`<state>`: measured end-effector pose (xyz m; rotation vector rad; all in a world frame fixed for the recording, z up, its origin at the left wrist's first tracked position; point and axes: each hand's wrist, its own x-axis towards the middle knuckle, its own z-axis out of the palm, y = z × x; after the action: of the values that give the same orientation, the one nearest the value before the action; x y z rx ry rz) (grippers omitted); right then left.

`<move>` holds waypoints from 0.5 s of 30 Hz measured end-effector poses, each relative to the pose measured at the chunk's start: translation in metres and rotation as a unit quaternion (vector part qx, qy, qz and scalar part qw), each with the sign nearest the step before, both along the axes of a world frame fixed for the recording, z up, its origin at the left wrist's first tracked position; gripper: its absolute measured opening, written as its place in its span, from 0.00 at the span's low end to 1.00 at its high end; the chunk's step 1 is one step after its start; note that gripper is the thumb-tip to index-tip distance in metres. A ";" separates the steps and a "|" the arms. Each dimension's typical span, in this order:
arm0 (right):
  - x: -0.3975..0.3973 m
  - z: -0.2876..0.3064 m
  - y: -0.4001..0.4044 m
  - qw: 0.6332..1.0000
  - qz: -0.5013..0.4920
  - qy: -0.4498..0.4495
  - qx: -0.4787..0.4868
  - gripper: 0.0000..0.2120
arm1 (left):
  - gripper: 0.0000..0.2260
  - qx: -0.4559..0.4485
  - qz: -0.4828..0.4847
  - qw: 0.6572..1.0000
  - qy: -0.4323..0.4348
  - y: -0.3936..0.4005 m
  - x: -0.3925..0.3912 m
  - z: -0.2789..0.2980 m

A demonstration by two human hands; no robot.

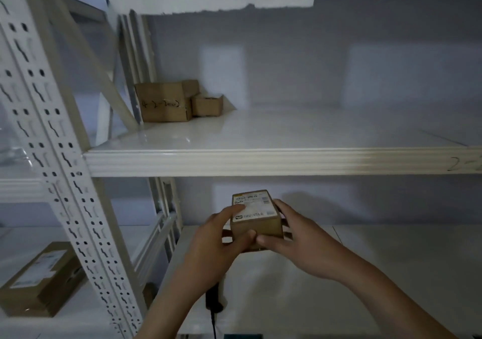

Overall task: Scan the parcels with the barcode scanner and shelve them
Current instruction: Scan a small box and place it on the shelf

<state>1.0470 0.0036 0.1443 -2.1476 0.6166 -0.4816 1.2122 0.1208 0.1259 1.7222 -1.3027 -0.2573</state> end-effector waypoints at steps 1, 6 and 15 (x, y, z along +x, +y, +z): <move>-0.001 0.009 0.005 1.000 -0.006 -0.005 -0.026 0.32 | 0.21 0.005 0.003 1.000 -0.017 0.008 -0.001 0.013; -0.005 0.059 0.026 0.992 -0.014 -0.006 -0.127 0.24 | 0.16 0.002 0.025 0.997 -0.067 0.035 -0.003 0.078; -0.006 0.119 0.034 0.991 -0.030 -0.037 -0.122 0.15 | 0.12 -0.038 0.030 0.998 -0.040 0.046 -0.008 0.138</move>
<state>1.0406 0.0376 0.2637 -2.3323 0.6086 -0.6980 1.2044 0.1664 0.2639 1.7189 -1.2982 -0.1041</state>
